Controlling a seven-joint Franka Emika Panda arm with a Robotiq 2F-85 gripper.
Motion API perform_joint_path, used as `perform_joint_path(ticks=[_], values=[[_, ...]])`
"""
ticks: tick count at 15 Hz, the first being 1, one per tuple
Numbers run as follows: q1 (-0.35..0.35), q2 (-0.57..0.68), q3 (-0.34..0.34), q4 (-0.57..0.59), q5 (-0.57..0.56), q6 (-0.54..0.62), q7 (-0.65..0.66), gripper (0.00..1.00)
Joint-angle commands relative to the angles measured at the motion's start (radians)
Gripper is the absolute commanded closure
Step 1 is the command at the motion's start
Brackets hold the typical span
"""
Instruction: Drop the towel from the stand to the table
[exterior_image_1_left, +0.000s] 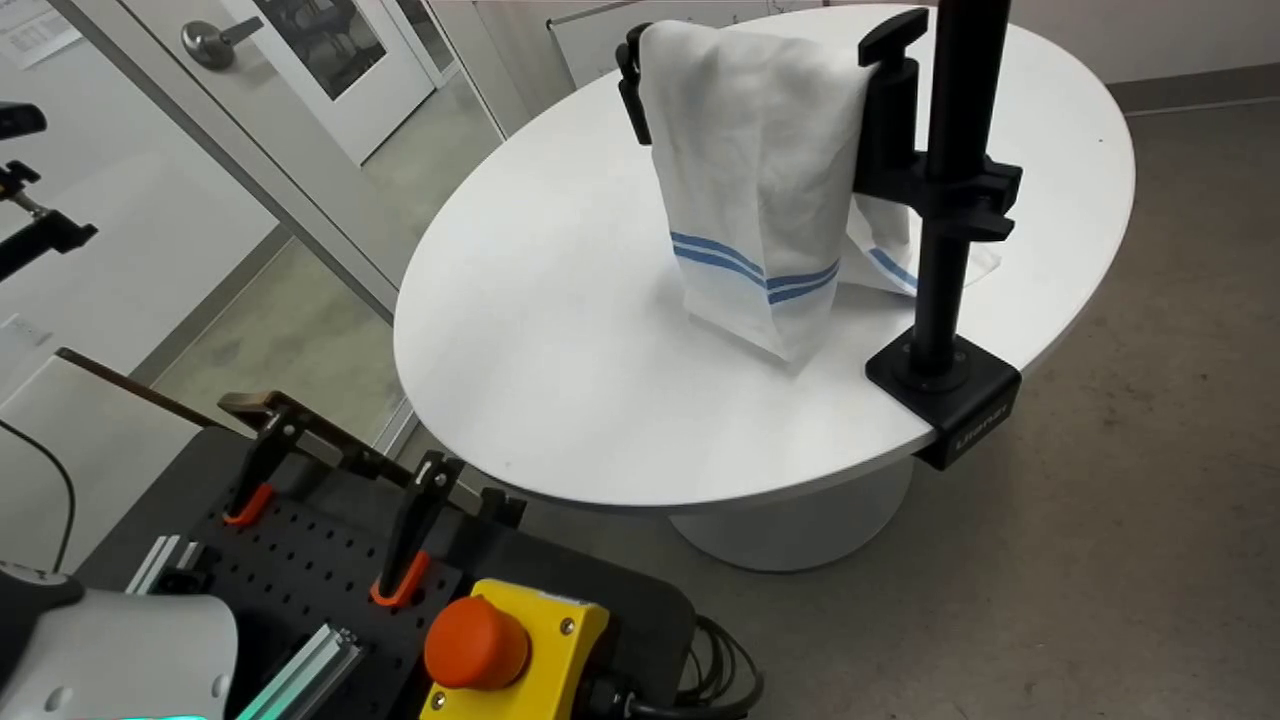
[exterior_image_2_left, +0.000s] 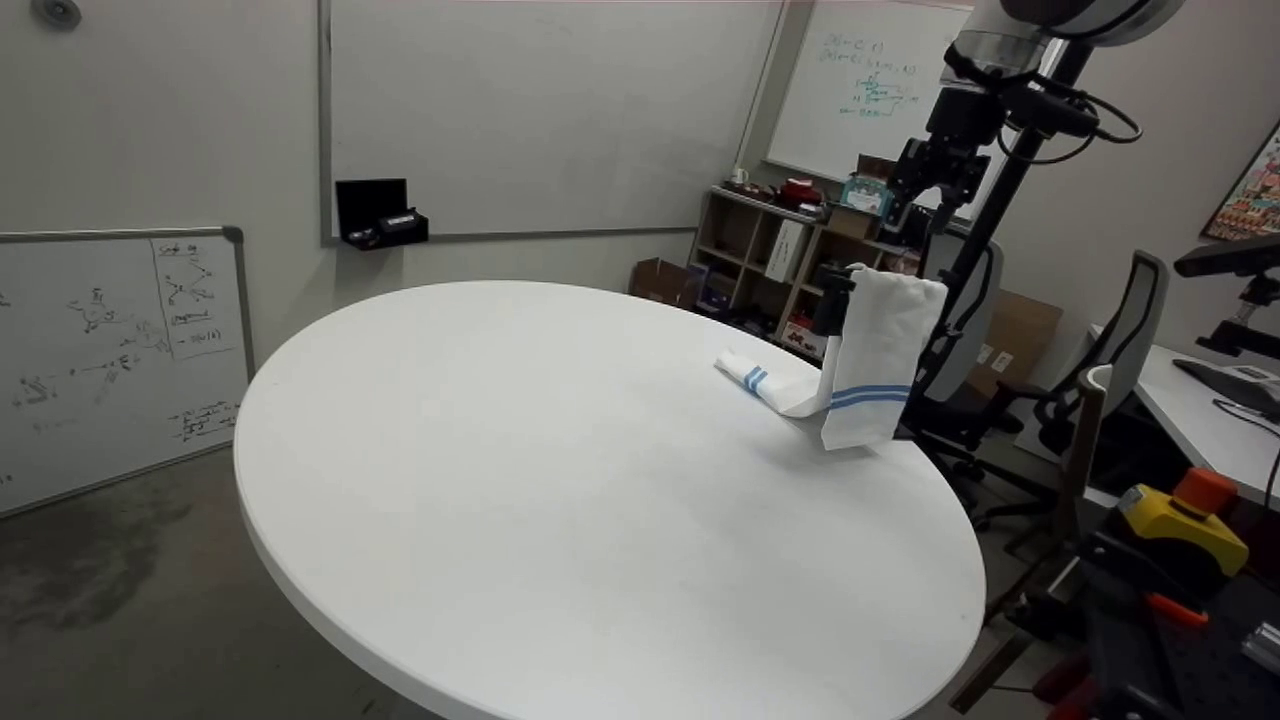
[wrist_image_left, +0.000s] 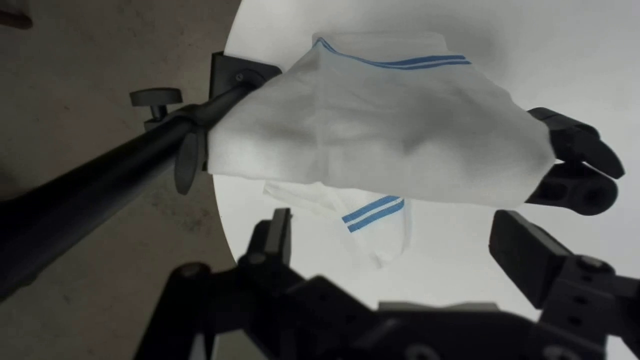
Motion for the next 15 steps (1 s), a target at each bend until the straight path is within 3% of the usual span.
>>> perform_joint_path(ticks=[1, 15], values=[[-0.012, 0.065, 0.0, 0.064, -0.011, -0.06, 0.074, 0.0], [-0.032, 0.139, 0.017, 0.053, 0.103, -0.024, 0.053, 0.0]])
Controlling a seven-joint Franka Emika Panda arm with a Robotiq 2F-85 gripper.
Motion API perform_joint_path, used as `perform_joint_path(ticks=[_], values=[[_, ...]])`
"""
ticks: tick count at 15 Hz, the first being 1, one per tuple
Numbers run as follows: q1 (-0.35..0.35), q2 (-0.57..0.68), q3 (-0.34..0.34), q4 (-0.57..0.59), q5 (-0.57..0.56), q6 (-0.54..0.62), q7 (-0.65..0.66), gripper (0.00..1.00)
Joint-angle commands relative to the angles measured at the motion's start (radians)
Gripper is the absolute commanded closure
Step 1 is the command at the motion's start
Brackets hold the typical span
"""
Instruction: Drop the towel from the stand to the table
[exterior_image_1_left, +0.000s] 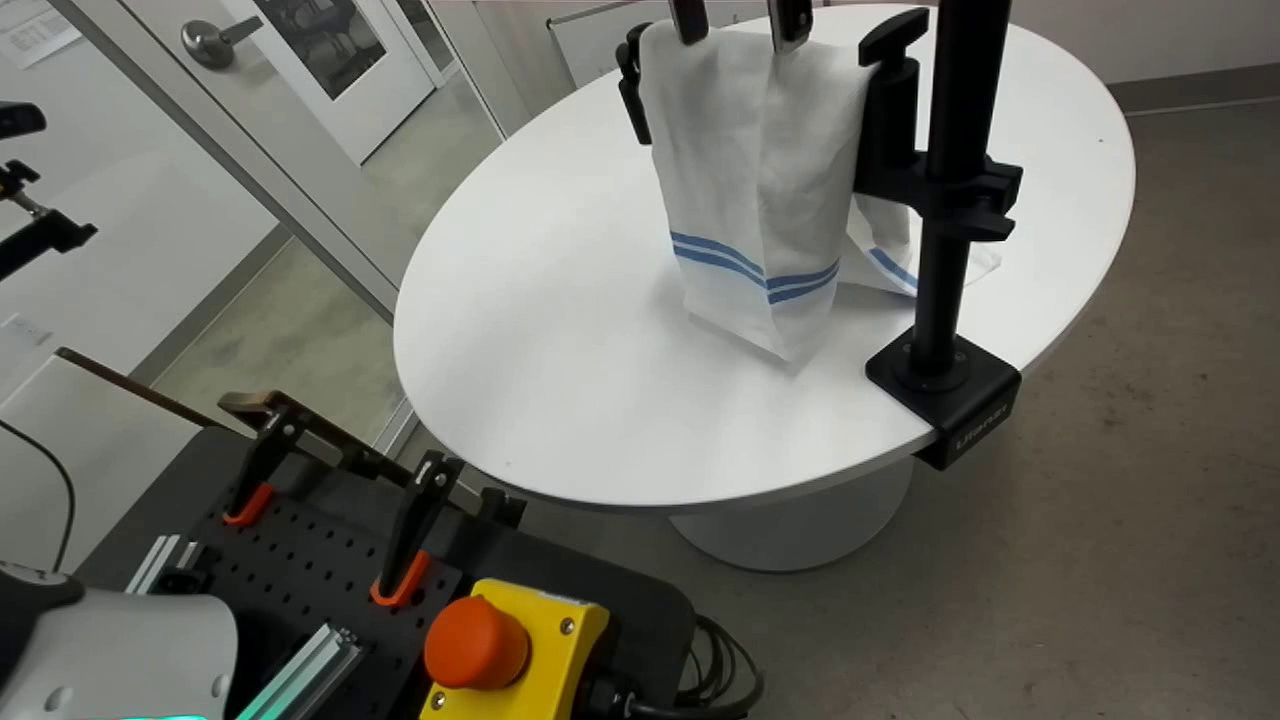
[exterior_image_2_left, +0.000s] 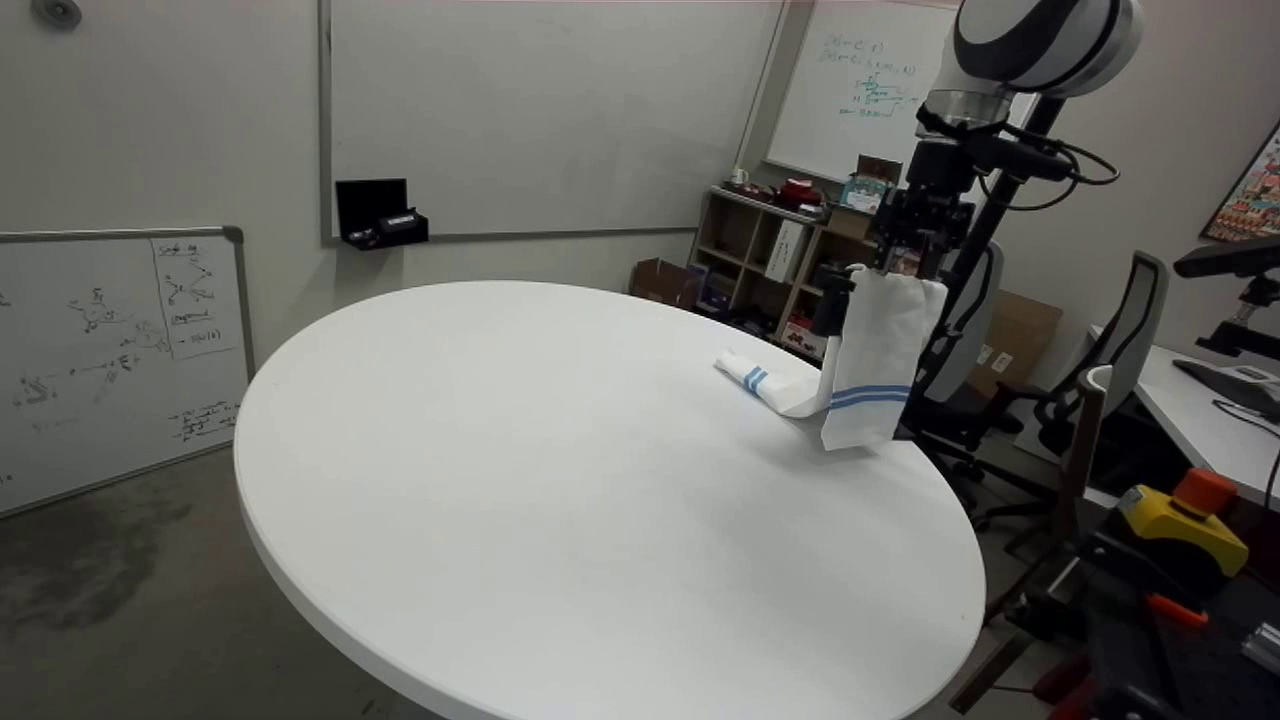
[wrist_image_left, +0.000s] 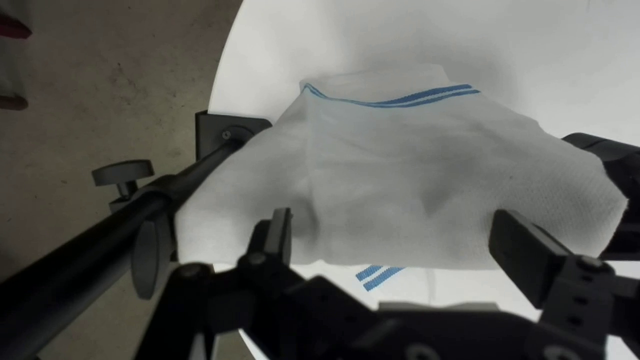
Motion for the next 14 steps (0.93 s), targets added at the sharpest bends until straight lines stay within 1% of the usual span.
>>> perform_joint_path(ticks=[1, 4, 5, 7, 8, 14], values=[[-0.015, 0.018, 0.015, 0.012, 0.037, 0.01, -0.003, 0.0], [-0.017, 0.018, 0.016, 0.008, 0.054, 0.016, 0.002, 0.01], [-0.018, 0.018, 0.015, 0.008, 0.059, 0.017, 0.006, 0.23], [-0.021, 0.017, 0.016, 0.008, 0.073, 0.018, 0.003, 0.32], [-0.022, 0.016, 0.016, 0.01, 0.075, 0.019, 0.003, 0.42], [-0.028, 0.008, 0.016, 0.011, 0.1, 0.016, 0.003, 0.85]])
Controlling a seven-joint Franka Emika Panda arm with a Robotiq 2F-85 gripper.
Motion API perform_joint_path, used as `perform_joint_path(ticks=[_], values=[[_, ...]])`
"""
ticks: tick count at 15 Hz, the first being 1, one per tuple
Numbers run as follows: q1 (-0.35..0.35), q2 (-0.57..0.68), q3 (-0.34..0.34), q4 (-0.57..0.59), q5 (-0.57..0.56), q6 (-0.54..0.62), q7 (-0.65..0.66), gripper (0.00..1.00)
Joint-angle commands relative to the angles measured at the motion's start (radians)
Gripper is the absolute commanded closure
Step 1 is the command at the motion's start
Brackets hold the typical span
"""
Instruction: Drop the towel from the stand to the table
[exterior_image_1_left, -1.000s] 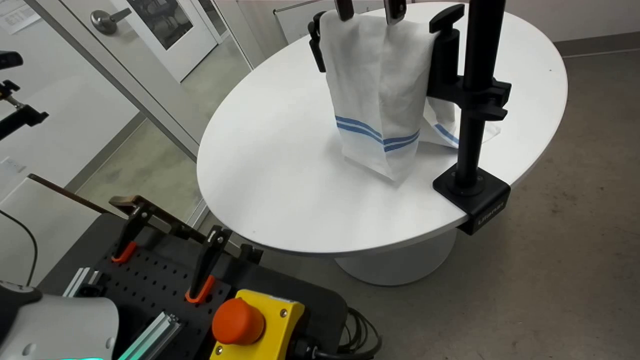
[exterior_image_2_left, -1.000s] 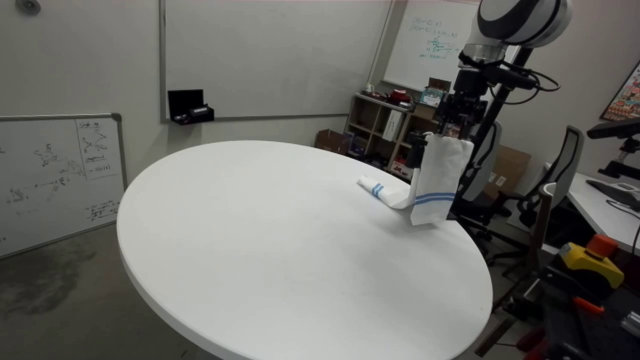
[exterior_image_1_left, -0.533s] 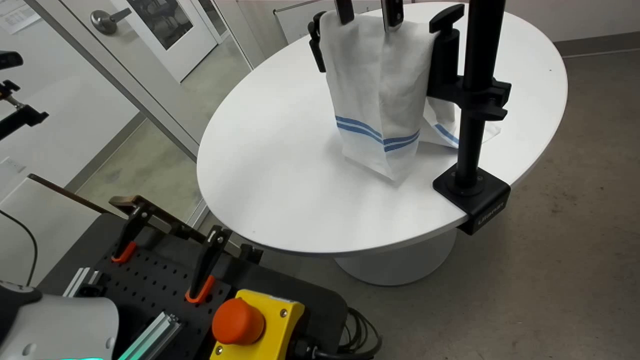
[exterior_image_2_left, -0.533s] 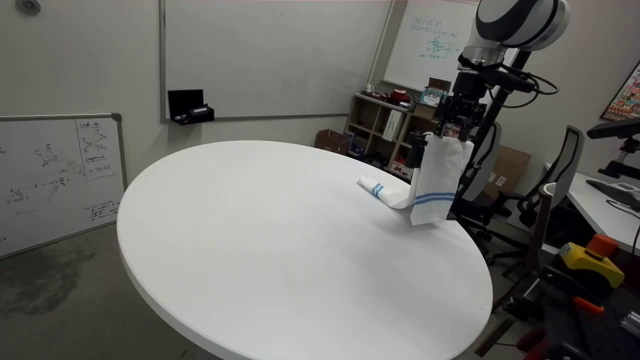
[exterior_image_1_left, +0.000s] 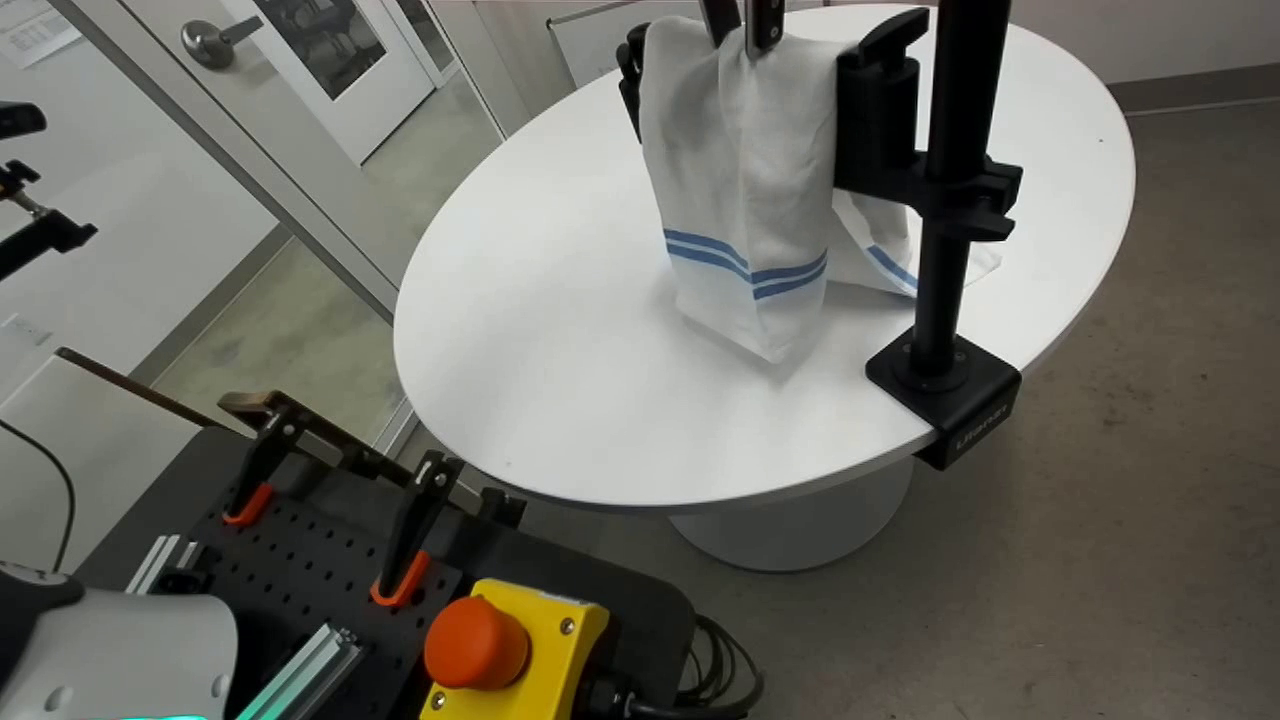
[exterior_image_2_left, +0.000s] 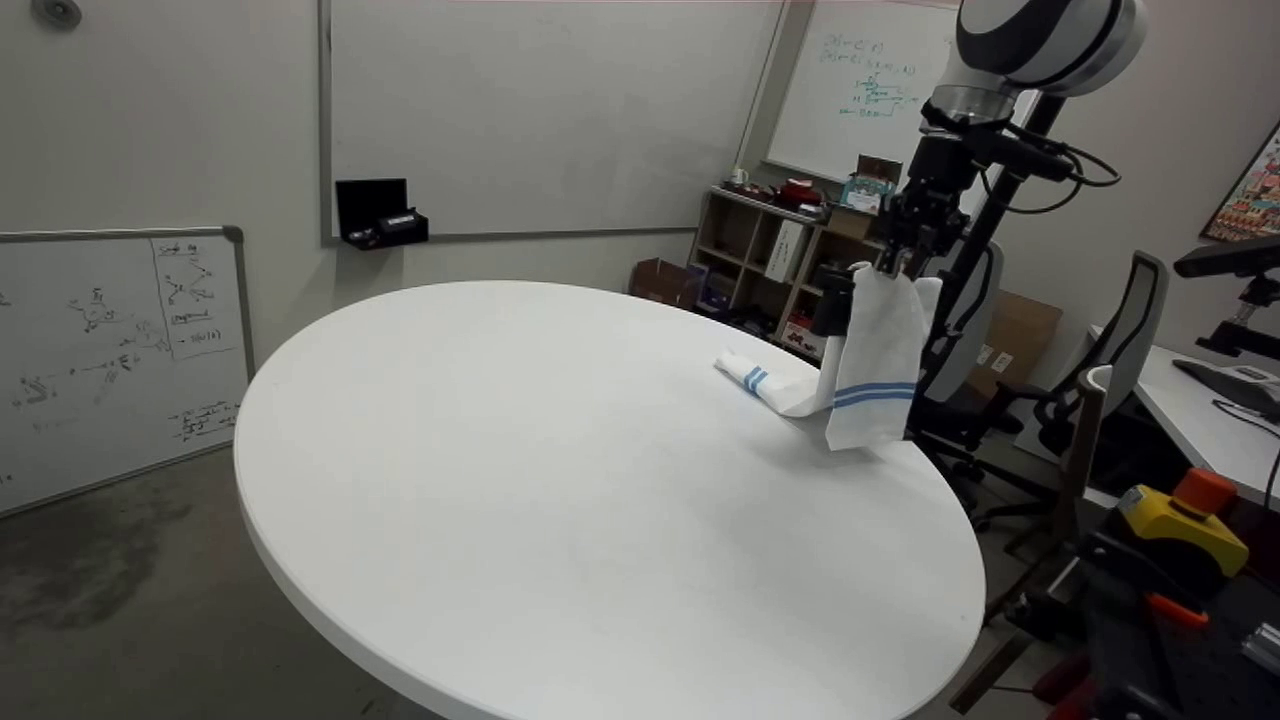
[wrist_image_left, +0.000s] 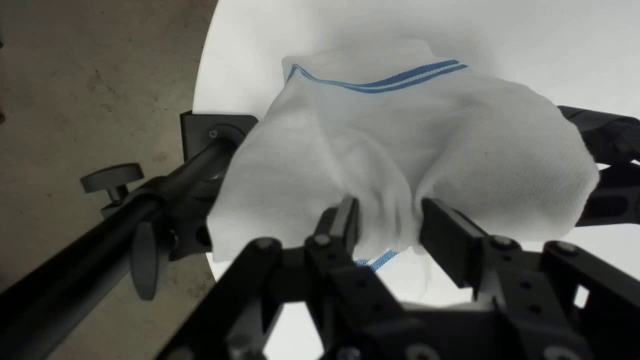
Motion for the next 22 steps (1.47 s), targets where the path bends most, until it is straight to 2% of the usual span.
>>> perform_joint_path(ticks=[1, 2, 3, 4, 6, 11, 17, 22], values=[[-0.011, 0.01, 0.013, 0.0, 0.034, 0.011, 0.003, 0.93], [-0.012, 0.01, 0.013, 0.0, 0.036, 0.01, 0.003, 0.99], [-0.012, 0.009, 0.013, 0.0, 0.039, 0.009, 0.004, 1.0], [-0.013, 0.007, 0.013, 0.001, 0.042, 0.008, 0.003, 0.97], [-0.017, -0.006, 0.015, 0.003, 0.059, -0.002, 0.002, 1.0], [-0.027, -0.081, 0.034, 0.011, 0.189, -0.018, -0.041, 0.98], [-0.007, -0.221, 0.059, -0.012, 0.314, -0.019, -0.137, 0.98], [0.044, -0.365, 0.079, -0.046, 0.389, -0.04, -0.27, 0.98]])
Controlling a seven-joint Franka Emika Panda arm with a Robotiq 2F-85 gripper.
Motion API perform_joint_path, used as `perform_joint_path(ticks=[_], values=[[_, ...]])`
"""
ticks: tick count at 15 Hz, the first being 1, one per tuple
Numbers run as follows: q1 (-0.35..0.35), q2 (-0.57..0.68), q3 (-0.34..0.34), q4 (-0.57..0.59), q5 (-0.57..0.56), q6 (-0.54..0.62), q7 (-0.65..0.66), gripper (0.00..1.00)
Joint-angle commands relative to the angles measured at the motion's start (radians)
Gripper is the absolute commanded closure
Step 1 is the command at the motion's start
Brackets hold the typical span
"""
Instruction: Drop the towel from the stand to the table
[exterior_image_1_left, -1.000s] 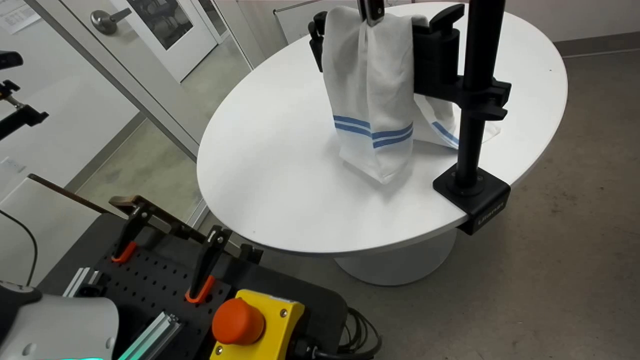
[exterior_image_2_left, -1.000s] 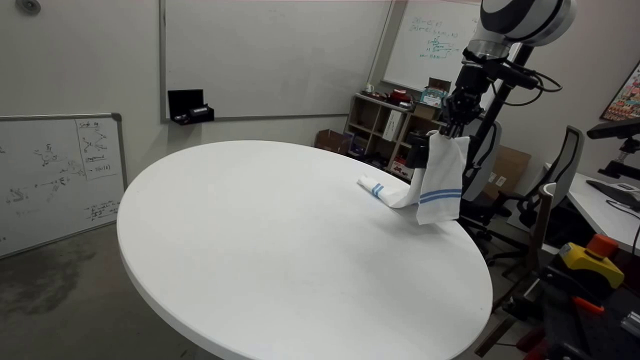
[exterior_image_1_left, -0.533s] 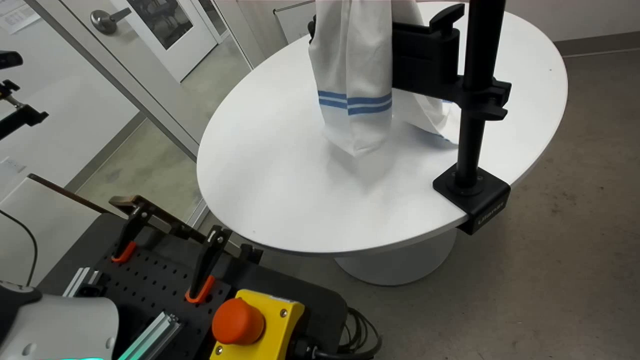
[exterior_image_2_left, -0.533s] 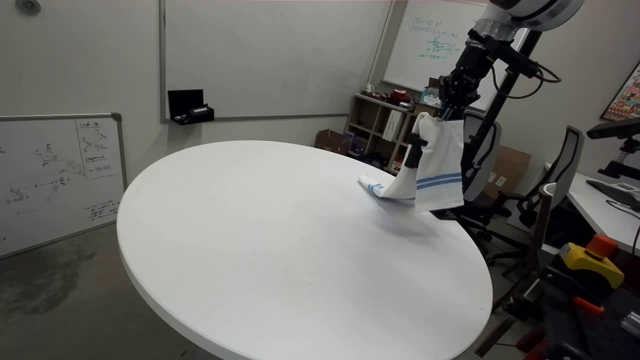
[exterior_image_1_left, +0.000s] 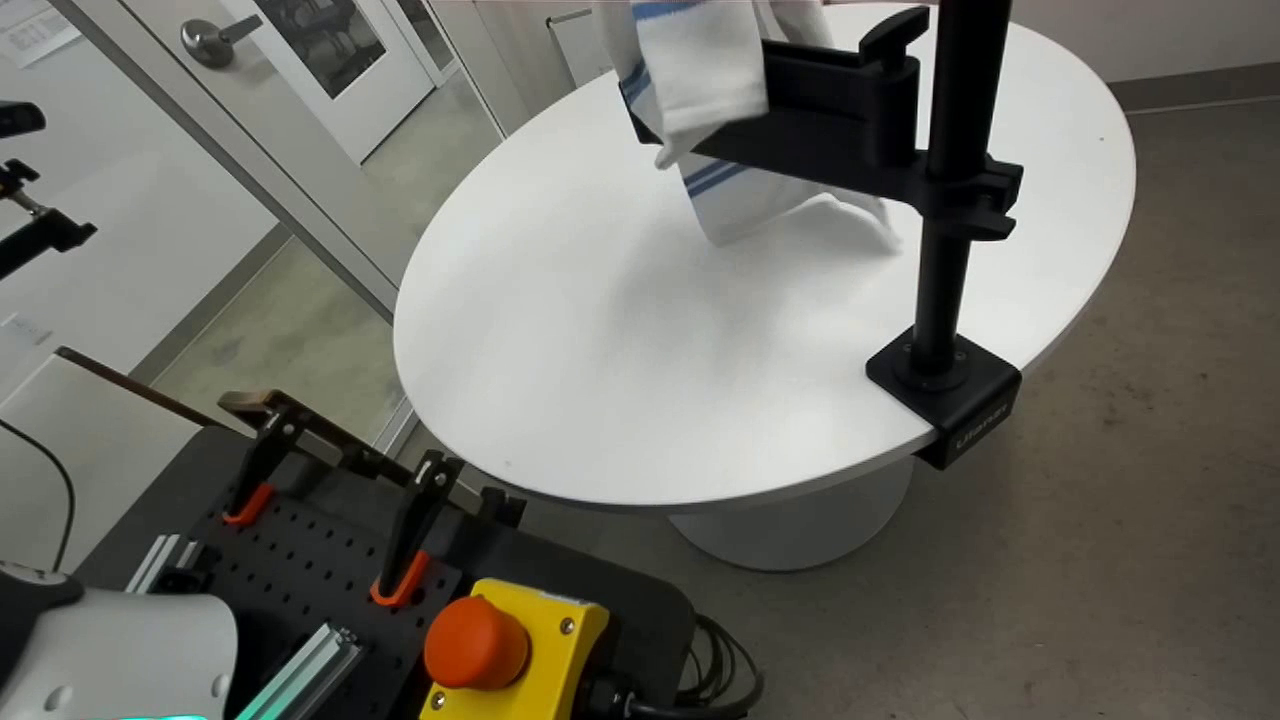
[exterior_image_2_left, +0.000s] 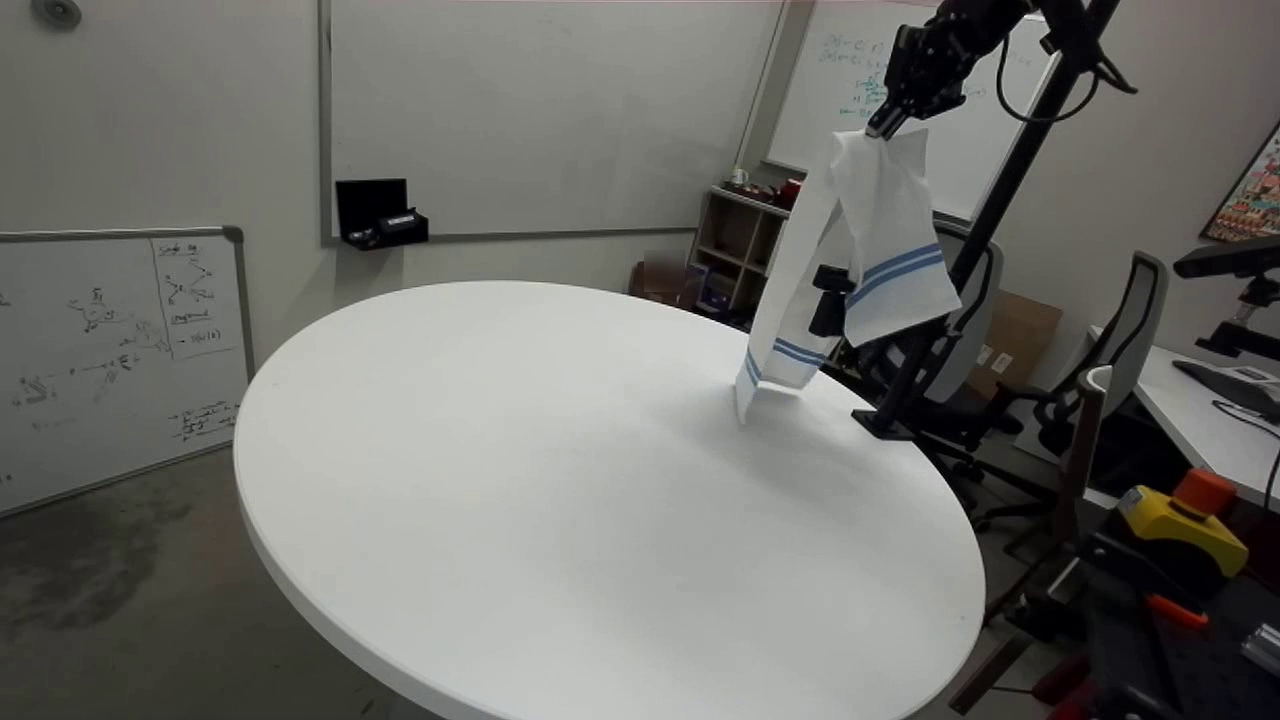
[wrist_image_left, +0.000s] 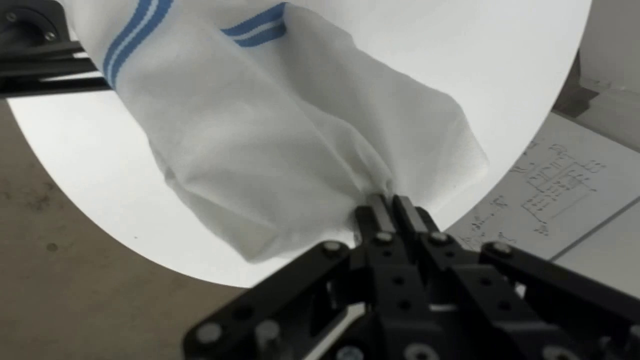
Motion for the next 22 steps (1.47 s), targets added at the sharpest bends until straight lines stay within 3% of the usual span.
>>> perform_joint_path(ticks=[1, 7, 15, 22], values=[[0.043, -0.134, 0.009, -0.064, 0.068, -0.024, -0.104, 0.98], [0.132, -0.298, 0.0, -0.125, 0.127, -0.108, -0.215, 0.98], [0.202, -0.509, -0.002, -0.272, 0.077, -0.207, -0.283, 0.98], [0.228, -0.526, 0.012, -0.411, -0.033, -0.222, -0.292, 0.98]])
